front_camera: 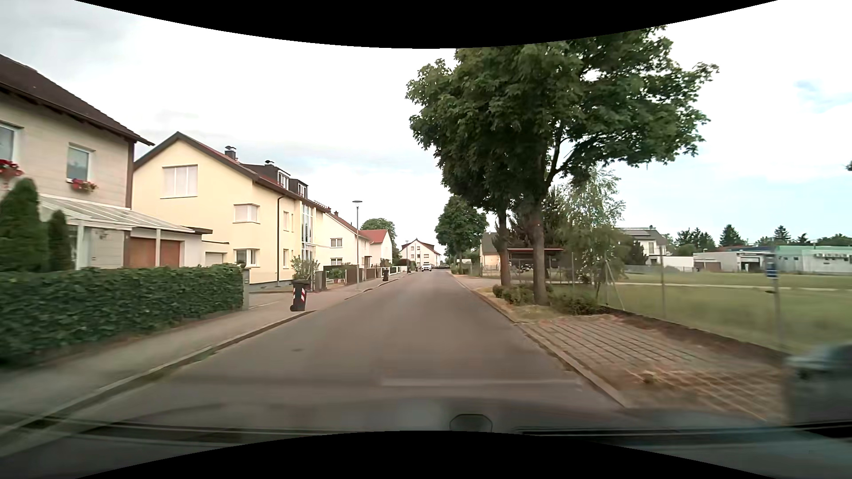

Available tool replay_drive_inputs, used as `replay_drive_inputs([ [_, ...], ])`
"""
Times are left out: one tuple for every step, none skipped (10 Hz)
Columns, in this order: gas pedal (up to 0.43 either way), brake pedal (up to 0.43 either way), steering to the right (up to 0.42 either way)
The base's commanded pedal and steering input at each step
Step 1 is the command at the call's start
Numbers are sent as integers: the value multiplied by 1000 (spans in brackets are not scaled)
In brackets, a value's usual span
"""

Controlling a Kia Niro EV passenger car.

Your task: Follow the waypoints while adhering to traffic rules and regulations

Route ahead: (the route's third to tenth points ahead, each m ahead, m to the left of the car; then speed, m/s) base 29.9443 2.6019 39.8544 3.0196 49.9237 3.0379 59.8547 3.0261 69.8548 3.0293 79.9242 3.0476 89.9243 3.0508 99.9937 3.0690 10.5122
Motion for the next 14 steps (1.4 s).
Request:
replay_drive_inputs([
  [177,0,2],
  [177,0,1],
  [177,0,0],
  [177,0,0],
  [177,0,0],
  [177,0,-1],
  [177,0,-1],
  [177,0,-1],
  [177,0,-1],
  [177,0,-1],
  [177,0,-3],
  [157,0,-5],
  [157,0,-6],
  [157,0,-5],
])
